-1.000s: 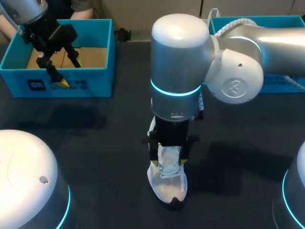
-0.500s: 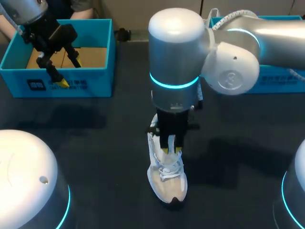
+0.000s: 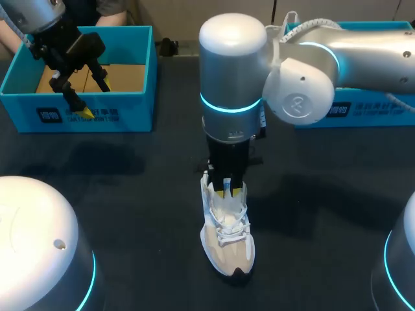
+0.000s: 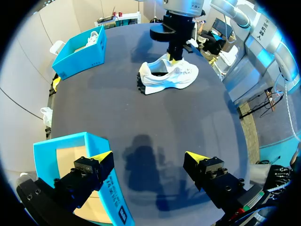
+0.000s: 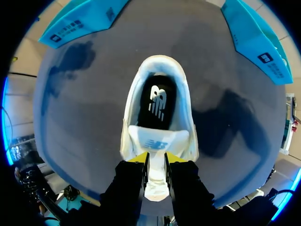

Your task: Take the shoe out of the shoebox, open the shoe tongue, remove and reinsert the insole, then place the shoe into the shoebox

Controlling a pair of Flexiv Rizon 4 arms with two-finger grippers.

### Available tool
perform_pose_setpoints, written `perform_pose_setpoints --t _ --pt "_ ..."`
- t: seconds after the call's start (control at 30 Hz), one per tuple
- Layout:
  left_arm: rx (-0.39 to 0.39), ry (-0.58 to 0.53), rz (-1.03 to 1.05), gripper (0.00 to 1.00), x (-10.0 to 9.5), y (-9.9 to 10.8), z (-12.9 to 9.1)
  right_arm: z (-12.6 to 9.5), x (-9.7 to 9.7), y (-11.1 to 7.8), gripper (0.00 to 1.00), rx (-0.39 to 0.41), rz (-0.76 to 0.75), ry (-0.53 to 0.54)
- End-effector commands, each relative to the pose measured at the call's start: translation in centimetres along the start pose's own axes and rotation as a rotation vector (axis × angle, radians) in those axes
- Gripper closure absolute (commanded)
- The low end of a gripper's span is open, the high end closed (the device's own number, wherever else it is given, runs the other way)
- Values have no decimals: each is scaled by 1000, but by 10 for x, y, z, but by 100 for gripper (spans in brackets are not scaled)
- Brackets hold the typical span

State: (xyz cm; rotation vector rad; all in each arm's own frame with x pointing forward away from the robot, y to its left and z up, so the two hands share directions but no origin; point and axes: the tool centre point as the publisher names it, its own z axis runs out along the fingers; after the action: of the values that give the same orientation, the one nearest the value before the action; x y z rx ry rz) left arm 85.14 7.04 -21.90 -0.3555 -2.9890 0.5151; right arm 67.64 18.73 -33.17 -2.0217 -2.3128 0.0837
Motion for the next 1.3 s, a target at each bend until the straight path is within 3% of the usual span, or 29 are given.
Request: perform_pose_setpoints --t 0.03,0.27,0.53,0.67,0.9,1.03,1.2,1.23,1.27,1.3 --pt "-3 -1 0 0 1 0 0 8 4 9 76 14 1 -1" --pt "-3 -1 0 0 1 0 0 -11 8 1 76 -12 -8 -44" --pt "-3 -1 0 0 1 0 0 17 1 15 76 -13 -47 33" --pt "-3 -1 0 0 1 0 0 20 0 18 76 -4 -50 43" --pt "-3 -1 0 0 1 0 0 -22 5 13 74 5 -137 -21" --pt "-3 -1 0 0 1 0 0 -43 7 12 71 -26 -294 -21" --pt "-3 -1 0 0 1 0 0 -55 3 13 52 -50 -568 -19" --pt "-3 -1 0 0 1 0 0 -56 2 13 43 -59 -633 -16" --pt "-3 -1 0 0 1 0 0 -57 0 13 16 -68 -673 -17" --pt "-3 -1 0 0 1 0 0 -57 -3 14 4 -76 -722 -12"
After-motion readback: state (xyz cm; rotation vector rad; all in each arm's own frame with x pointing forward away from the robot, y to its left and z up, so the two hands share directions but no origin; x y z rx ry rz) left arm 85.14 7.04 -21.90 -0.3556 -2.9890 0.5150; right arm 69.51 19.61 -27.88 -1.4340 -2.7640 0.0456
